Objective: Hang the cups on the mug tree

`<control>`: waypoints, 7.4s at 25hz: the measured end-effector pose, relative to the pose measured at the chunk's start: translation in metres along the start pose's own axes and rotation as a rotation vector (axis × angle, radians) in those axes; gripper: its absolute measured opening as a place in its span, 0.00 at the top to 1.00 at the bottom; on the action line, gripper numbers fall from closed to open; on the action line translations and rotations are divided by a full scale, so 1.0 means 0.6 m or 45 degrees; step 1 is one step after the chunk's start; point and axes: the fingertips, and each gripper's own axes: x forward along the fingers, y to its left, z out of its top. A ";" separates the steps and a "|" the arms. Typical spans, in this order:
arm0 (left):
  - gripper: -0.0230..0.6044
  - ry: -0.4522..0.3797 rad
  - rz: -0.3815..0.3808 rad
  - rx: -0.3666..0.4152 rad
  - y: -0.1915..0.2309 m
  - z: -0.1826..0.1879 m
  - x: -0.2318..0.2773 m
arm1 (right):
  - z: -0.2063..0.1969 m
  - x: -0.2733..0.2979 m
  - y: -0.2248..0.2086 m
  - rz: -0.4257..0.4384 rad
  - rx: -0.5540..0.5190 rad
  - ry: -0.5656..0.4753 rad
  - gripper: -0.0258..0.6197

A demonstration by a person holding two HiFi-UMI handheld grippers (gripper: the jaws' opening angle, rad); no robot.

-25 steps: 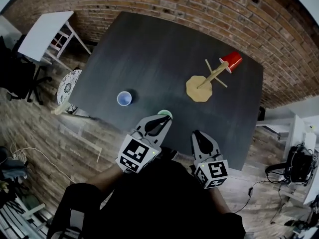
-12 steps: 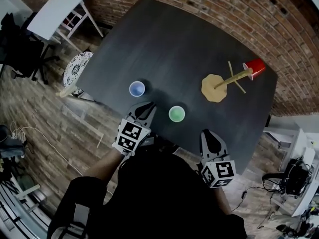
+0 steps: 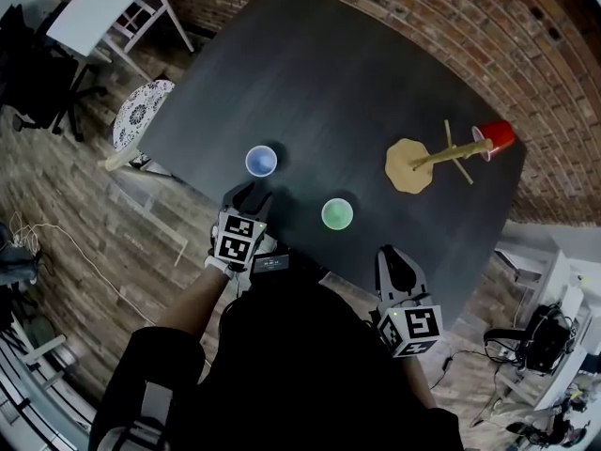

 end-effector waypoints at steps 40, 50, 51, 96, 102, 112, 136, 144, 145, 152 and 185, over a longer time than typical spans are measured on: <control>0.59 0.124 0.120 0.012 0.079 -0.012 0.132 | 0.002 0.036 0.000 -0.040 0.006 0.071 0.87; 0.60 0.124 0.179 0.262 0.073 0.012 0.105 | 0.001 0.019 -0.002 -0.041 0.015 0.047 0.87; 0.60 0.119 0.185 0.272 0.072 0.016 0.100 | 0.000 0.017 -0.001 -0.040 0.015 0.044 0.87; 0.60 -0.185 0.235 1.422 -0.285 0.497 0.254 | -0.121 -0.138 -0.114 -0.168 0.252 -0.026 0.87; 0.60 -0.170 0.324 1.618 -0.321 0.537 0.281 | -0.135 -0.154 -0.134 -0.205 0.303 -0.023 0.87; 0.60 -0.297 0.377 1.910 -0.404 0.543 0.256 | -0.137 -0.164 -0.142 -0.209 0.319 -0.047 0.87; 0.60 -0.447 0.273 2.092 -0.465 0.486 0.232 | -0.144 -0.165 -0.141 -0.214 0.342 -0.051 0.87; 0.60 -0.497 0.341 2.180 -0.458 0.481 0.202 | -0.134 -0.154 -0.135 -0.192 0.328 -0.051 0.87; 0.60 -0.496 0.336 2.177 -0.457 0.476 0.198 | -0.132 -0.152 -0.135 -0.189 0.327 -0.051 0.87; 0.60 -0.526 0.336 2.030 -0.437 0.462 0.127 | -0.119 -0.137 -0.127 -0.161 0.304 -0.056 0.87; 0.92 -0.469 -0.455 0.458 -0.394 0.319 -0.197 | 0.052 -0.075 -0.065 0.002 0.160 -0.375 0.88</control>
